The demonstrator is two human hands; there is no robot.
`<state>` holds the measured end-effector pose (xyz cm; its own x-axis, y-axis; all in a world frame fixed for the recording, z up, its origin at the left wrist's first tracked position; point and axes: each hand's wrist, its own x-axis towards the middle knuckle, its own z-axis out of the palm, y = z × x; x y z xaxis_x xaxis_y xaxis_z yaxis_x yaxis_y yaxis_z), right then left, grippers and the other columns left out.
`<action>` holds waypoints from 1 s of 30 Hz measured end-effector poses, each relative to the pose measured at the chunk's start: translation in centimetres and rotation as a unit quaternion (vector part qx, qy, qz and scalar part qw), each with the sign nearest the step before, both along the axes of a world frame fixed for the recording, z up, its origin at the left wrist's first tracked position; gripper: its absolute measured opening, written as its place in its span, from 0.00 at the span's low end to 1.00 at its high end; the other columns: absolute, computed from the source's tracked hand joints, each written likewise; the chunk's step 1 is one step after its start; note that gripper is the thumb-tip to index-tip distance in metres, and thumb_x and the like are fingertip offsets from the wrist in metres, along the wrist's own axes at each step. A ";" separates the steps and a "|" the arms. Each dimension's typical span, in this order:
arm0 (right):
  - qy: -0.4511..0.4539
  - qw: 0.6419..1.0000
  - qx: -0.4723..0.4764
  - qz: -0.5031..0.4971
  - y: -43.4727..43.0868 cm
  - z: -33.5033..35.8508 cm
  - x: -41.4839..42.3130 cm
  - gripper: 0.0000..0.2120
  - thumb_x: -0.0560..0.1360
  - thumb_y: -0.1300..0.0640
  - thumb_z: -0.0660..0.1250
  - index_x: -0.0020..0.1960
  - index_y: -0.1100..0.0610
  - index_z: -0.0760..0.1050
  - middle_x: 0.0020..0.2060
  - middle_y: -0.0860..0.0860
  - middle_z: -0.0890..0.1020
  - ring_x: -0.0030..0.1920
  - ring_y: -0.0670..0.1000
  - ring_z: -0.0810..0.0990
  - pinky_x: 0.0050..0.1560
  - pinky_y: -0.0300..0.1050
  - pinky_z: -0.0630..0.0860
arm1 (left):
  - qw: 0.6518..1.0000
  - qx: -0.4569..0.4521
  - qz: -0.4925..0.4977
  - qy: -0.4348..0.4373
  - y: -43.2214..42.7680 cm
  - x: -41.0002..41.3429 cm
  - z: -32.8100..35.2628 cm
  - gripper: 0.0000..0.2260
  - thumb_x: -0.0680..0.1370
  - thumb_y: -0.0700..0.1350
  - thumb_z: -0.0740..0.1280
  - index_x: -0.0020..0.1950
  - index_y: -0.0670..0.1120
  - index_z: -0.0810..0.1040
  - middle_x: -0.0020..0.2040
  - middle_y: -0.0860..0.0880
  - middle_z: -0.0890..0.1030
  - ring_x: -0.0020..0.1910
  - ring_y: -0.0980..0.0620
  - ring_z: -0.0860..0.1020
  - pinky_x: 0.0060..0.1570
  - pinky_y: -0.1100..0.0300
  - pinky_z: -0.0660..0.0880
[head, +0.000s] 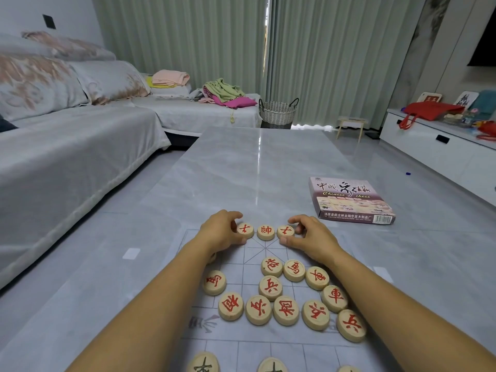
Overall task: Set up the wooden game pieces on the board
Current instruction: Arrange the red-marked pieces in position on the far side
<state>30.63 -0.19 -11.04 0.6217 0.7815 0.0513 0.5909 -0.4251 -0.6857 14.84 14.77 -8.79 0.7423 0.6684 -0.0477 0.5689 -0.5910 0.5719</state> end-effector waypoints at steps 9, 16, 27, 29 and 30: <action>0.153 0.983 0.105 -0.003 -1.1 0.9 0.1 0.09 0.78 0.53 0.60 0.55 0.55 0.73 0.48 0.53 0.78 0.46 0.47 0.76 0.47 0.38 0.72 | 0.996 -0.058 0.038 -0.064 1.2 -7.4 1.0 0.16 0.76 0.41 0.66 0.64 0.45 0.74 0.59 0.46 0.77 0.54 0.52 0.74 0.54 0.62 0.70; 0.169 0.973 0.153 -0.024 -1.5 0.8 -0.1 0.09 0.79 0.58 0.56 0.54 0.58 0.74 0.41 0.53 0.79 0.43 0.48 0.75 0.40 0.36 0.68 | 0.987 -0.127 0.004 -0.104 -0.3 -11.2 0.2 0.16 0.79 0.42 0.60 0.67 0.49 0.71 0.62 0.53 0.75 0.58 0.57 0.72 0.59 0.67 0.64; 0.156 0.974 0.162 -0.034 -1.5 0.4 0.4 0.10 0.79 0.60 0.55 0.52 0.58 0.75 0.40 0.55 0.80 0.42 0.50 0.76 0.41 0.39 0.69 | 0.912 -0.278 0.057 -0.297 -1.6 -13.9 -1.4 0.12 0.79 0.35 0.58 0.53 0.45 0.80 0.51 0.47 0.84 0.50 0.52 0.78 0.51 0.64 0.73; 0.164 0.971 0.168 -0.035 -1.7 0.5 0.3 0.10 0.79 0.61 0.55 0.51 0.57 0.75 0.40 0.55 0.80 0.42 0.50 0.76 0.41 0.39 0.69 | 0.909 -0.264 0.077 -0.313 -1.7 -13.8 -1.4 0.12 0.78 0.35 0.58 0.52 0.45 0.80 0.52 0.49 0.84 0.51 0.52 0.79 0.51 0.63 0.75; 0.173 0.969 0.174 -0.036 -1.8 0.7 0.3 0.10 0.79 0.61 0.55 0.50 0.57 0.75 0.40 0.55 0.80 0.42 0.50 0.75 0.41 0.39 0.69 | 0.913 -0.257 0.078 -0.308 -1.8 -13.6 -1.4 0.12 0.78 0.35 0.58 0.51 0.45 0.81 0.52 0.50 0.83 0.50 0.52 0.79 0.49 0.65 0.76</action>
<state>30.89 -1.97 -10.35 0.7011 0.7082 0.0827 0.2773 -0.1640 -0.9467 1.24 12.99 -10.18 0.6313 0.7755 0.0095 0.1006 -0.0941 0.9905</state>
